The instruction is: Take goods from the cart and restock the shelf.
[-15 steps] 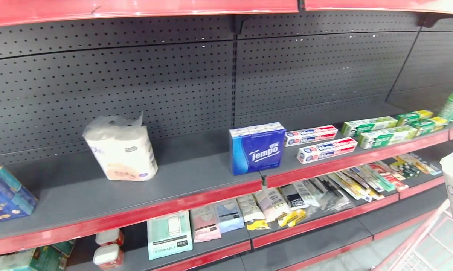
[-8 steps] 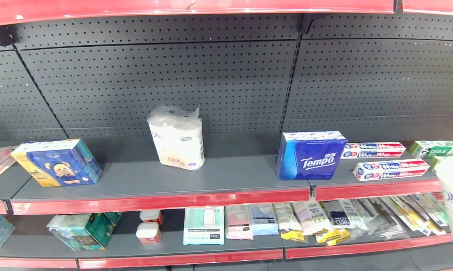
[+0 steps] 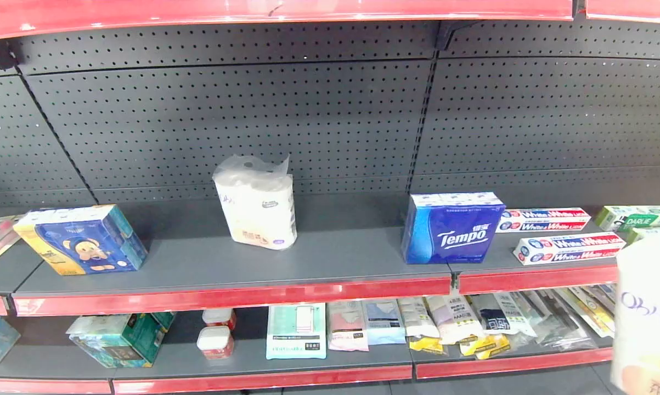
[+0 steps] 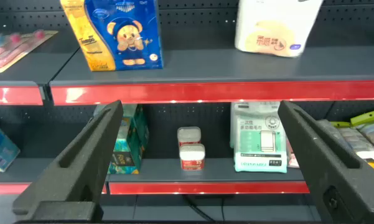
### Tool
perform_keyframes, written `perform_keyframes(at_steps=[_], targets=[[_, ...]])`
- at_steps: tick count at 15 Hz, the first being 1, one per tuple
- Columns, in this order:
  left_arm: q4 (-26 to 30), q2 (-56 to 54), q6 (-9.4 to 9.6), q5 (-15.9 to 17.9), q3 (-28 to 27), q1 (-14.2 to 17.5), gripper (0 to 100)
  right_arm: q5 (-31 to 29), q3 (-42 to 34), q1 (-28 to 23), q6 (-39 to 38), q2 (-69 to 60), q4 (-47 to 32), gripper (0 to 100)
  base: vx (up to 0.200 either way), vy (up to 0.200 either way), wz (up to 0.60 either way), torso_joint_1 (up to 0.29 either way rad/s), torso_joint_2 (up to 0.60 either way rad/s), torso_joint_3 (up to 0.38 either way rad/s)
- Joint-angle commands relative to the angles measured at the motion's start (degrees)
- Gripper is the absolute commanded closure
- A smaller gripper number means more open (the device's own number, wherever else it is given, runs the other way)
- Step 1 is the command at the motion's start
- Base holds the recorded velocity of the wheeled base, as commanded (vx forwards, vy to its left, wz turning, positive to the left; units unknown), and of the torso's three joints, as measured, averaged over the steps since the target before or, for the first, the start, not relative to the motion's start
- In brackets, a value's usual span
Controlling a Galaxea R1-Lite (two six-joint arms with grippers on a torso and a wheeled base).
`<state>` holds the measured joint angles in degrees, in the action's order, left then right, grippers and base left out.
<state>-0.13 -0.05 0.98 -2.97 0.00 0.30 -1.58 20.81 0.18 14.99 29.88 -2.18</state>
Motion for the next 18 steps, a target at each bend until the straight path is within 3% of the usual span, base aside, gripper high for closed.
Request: perform_keyframes(at_steps=[1,6,7,8,9,10,12,15,16,17,18], targets=[[0.13,0.05,-0.01,-0.01,0.00,0.05,0,2.11,-0.59,0.52,-1.11,-4.04,0.07,100,0.000,0.000,0.00,0.000,0.00,0.000],[-0.13,0.31,1.57,0.16,-0.18,0.22,0,2.64,-2.00,0.87,-7.79,-8.26,-0.02,100,0.000,0.000,0.00,0.000,0.00,0.000],[0.93,5.50,1.13,0.69,-8.61,-0.13,0,3.08,-2.00,0.96,-8.75,-8.52,-0.02,100,0.000,0.000,0.00,0.000,0.00,0.000],[0.49,19.12,-3.88,0.87,-18.98,-0.74,0,3.43,-2.00,0.87,-9.28,-8.35,-0.02,100,0.000,0.000,0.00,0.000,0.00,0.000],[0.40,19.82,-4.67,0.95,-19.69,-0.74,0,3.43,-2.09,0.87,-9.37,-8.35,-0.02,100,0.000,0.000,0.00,0.000,0.00,0.000],[-2.85,31.07,-8.62,1.22,-27.69,-0.74,0,4.13,-2.62,1.05,-9.37,-7.64,0.07,100,0.000,0.000,0.00,0.000,0.00,0.000],[-3.73,32.30,-3.96,0.60,-22.68,-0.57,0,4.40,-3.06,1.05,-9.55,-7.38,0.07,100,0.000,0.000,0.00,0.000,0.00,0.000],[-4.00,38.37,-3.08,-2.12,-22.06,0.13,0,8.09,-3.32,1.05,-9.98,-7.64,0.16,100,0.000,0.000,0.00,0.000,0.00,0.000],[-4.00,40.48,-1.50,-2.91,-22.32,0.13,0,8.88,-2.97,1.05,-10.07,-6.68,0.25,100,0.000,0.000,0.00,0.000,0.00,0.000],[-4.26,42.15,2.28,-3.09,-22.68,0.13,0,9.32,-1.91,1.05,-10.16,-5.36,0.25,100,0.000,0.000,0.00,0.000,0.00,0.000],[-5.32,43.20,4.74,-2.74,-22.59,0.13,0,9.41,-1.56,1.05,-10.16,-4.65,0.25,100,0.000,0.000,0.00,0.000,0.00,0.000]])
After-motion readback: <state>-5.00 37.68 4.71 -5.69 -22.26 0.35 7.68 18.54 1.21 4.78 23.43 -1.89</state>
